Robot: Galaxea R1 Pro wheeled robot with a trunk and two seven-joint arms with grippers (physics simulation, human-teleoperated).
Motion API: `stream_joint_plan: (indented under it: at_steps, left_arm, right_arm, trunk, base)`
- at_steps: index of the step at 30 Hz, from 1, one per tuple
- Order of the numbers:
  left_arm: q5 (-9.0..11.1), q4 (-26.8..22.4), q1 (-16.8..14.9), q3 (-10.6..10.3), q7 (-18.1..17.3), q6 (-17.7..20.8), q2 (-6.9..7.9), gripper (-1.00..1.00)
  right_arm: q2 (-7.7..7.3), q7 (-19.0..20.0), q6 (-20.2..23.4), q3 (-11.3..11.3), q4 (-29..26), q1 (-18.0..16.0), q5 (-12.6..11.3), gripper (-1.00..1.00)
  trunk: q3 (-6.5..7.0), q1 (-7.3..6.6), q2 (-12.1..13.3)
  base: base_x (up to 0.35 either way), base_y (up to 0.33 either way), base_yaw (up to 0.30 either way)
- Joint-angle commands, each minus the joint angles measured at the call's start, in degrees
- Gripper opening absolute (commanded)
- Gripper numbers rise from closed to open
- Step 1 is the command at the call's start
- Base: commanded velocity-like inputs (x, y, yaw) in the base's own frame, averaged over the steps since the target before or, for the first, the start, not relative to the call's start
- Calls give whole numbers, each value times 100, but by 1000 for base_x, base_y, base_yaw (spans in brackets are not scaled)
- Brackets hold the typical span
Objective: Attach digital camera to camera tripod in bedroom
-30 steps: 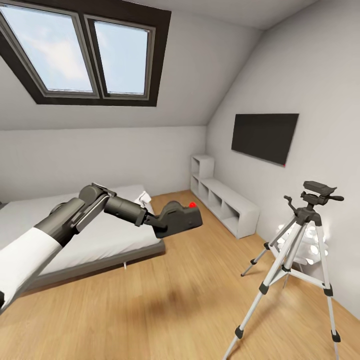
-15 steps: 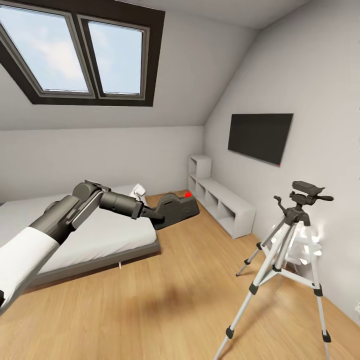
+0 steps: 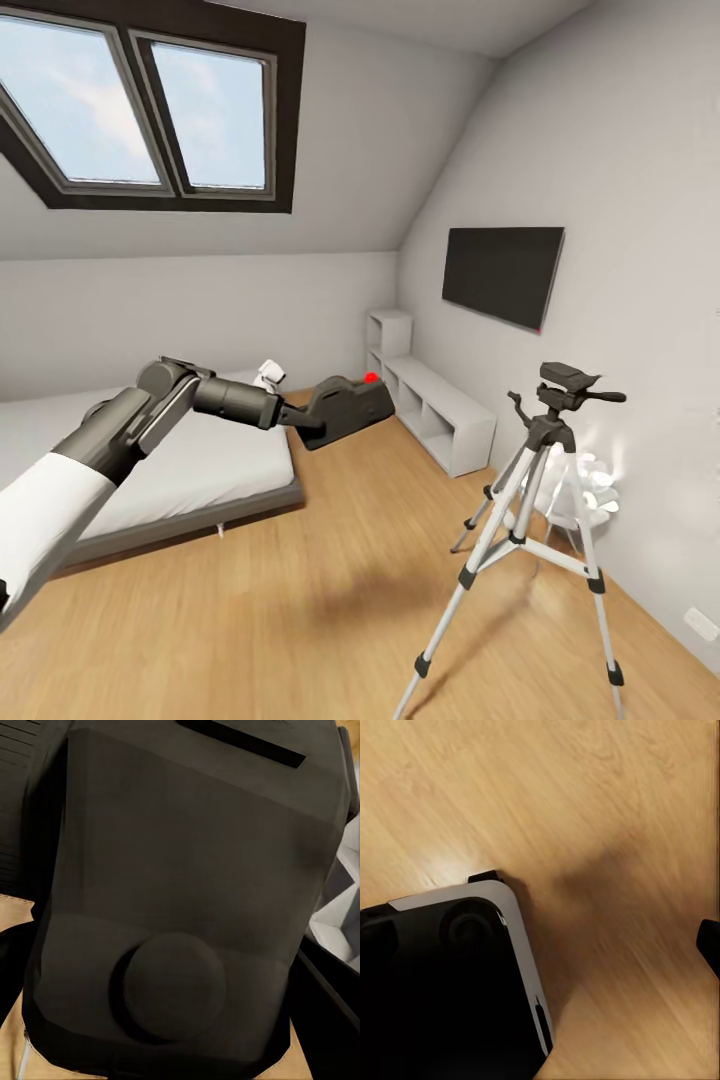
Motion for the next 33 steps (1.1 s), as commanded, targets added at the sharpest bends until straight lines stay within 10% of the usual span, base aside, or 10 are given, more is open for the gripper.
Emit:
stream_joint_plan:
  at_steps: [1, 15, 25, 28, 33]
  left_arm:
    - [38, 1, -6, 16, -1, 45, 8, -100]
    - [20, -427, -127, 696, 96, 693, -140, -100]
    - [12, -797, -962, 824, 1073, 693, -341, -100]
    - [10, -207, -1656, 837, 1185, 693, -587, -100]
    - [3, 335, -1934, 838, 1207, 693, -923, -100]
  right_arm:
    - [0, 19, -41, 0, 25, -8, -57, 100]
    - [10, 17, -41, 0, 25, -8, -57, 100]
    - [17, 16, -41, 0, 25, -8, -57, 100]
    - [17, 16, -41, 0, 25, -8, -57, 100]
    - [21, 16, -41, 0, 25, -8, -57, 100]
  trunk:
    - [-3, 3, -7]
    - [-3, 3, -7]
    - [-3, 3, -7]
    - [-3, 3, -7]
    - [-3, 3, -7]
  base:
    - [0, -217, 0]
    - [0, -41, 0]
    - [0, 0, 0]
    - [0, 0, 0]
    - [0, 0, 0]
